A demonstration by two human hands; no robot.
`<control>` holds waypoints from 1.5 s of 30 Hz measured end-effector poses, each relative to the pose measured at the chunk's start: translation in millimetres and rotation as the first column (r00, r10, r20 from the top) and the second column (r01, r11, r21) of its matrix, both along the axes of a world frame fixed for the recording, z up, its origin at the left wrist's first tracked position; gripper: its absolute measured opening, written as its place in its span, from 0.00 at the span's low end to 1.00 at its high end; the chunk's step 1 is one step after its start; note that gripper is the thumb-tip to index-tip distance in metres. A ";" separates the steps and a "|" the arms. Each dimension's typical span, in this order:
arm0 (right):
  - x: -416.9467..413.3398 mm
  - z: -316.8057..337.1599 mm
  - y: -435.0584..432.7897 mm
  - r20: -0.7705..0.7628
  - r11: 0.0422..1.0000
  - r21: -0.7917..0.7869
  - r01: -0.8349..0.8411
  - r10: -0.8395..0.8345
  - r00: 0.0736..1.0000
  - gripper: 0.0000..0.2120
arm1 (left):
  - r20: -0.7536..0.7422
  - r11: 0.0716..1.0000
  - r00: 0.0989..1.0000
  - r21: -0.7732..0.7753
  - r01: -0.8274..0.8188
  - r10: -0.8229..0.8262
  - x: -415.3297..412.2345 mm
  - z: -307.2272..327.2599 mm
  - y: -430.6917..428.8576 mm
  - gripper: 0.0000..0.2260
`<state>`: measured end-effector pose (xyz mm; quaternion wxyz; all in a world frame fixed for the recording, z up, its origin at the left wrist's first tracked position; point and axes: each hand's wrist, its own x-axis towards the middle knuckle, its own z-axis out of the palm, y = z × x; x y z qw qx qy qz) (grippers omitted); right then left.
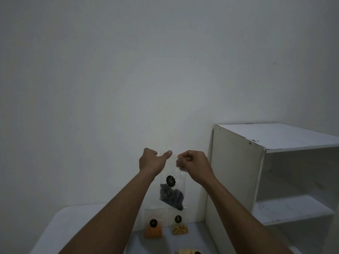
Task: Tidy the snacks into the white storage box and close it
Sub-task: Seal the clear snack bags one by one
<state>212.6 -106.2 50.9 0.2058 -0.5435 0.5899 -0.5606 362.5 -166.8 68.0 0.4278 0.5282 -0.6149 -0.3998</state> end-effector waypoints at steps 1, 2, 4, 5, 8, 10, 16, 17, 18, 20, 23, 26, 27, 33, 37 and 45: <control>2.3 -2.5 0.0 -0.032 1.000 -0.006 0.018 -0.018 0.999 0.05 | -0.106 0.996 0.994 0.076 0.041 -0.033 -1.5 1.7 0.9 0.24; 4.4 -4.9 0.3 -0.063 0.999 -0.011 0.033 -0.033 0.997 0.05 | -0.218 0.982 0.973 0.155 0.109 -0.074 -2.0 4.1 3.4 0.20; 7.3 -9.7 1.1 -0.119 0.998 -0.027 0.060 -0.062 0.991 0.05 | -0.358 0.950 0.927 0.234 0.207 -0.114 -1.0 6.2 5.7 0.13; 7.8 -12.3 1.2 -0.135 0.997 -0.031 0.069 -0.072 0.988 0.05 | -0.393 0.941 0.912 0.251 0.228 -0.116 -0.5 5.8 5.2 0.11; 8.6 -16.5 3.1 -0.129 0.998 -0.020 0.052 -0.054 0.990 0.04 | -0.439 0.937 0.893 0.263 0.231 -0.097 0.7 3.7 3.6 0.07; 10.1 -16.5 4.9 -0.118 0.999 0.007 0.031 -0.030 0.993 0.07 | -0.427 0.938 0.899 0.260 0.229 -0.100 1.7 2.4 2.7 0.06; 7.6 -7.2 9.1 -0.014 0.981 0.173 -0.082 0.086 0.996 0.08 | -0.338 0.911 0.917 0.270 0.311 -0.212 4.7 -6.2 1.8 0.07; 6.3 -7.2 9.8 -0.014 0.976 0.197 -0.089 0.094 0.996 0.07 | -0.327 0.905 0.917 0.277 0.323 -0.227 6.2 -8.1 1.8 0.07; 5.7 -7.6 10.2 -0.003 0.971 0.218 -0.097 0.101 0.995 0.07 | -0.327 0.898 0.915 0.286 0.336 -0.238 7.9 -10.1 1.7 0.07; 5.7 -8.9 10.4 0.041 0.961 0.246 -0.124 0.117 0.992 0.07 | -0.342 0.884 0.906 0.304 0.356 -0.248 10.0 -13.8 0.6 0.07; 7.1 -12.4 9.3 0.114 0.954 0.257 -0.156 0.131 0.985 0.07 | -0.382 0.863 0.895 0.345 0.368 -0.229 11.9 -18.6 -0.1 0.07; 7.1 -14.9 6.9 0.148 0.947 0.274 -0.168 0.131 0.980 0.09 | -0.431 0.831 0.882 0.408 0.378 -0.190 13.6 -25.2 -0.9 0.06; 6.8 -15.9 6.1 0.143 0.944 0.284 -0.170 0.134 0.981 0.10 | -0.444 0.821 0.879 0.427 0.379 -0.175 14.0 -27.9 -1.5 0.06; 5.2 -33.6 5.4 -0.074 0.957 0.267 -0.112 0.136 0.988 0.18 | -0.399 0.842 0.911 0.454 0.291 -0.100 9.1 -39.2 -7.1 0.05; 4.7 -63.9 -1.4 -0.293 0.940 0.334 -0.069 0.173 0.940 0.20 | -0.371 0.877 0.927 0.427 0.219 -0.051 5.6 -47.2 -16.7 0.05; 1.2 -152.8 -36.9 -0.363 0.943 0.333 0.028 0.100 0.926 0.13 | -0.068 0.953 0.979 0.253 -0.169 0.192 14.2 -159.8 -48.9 0.14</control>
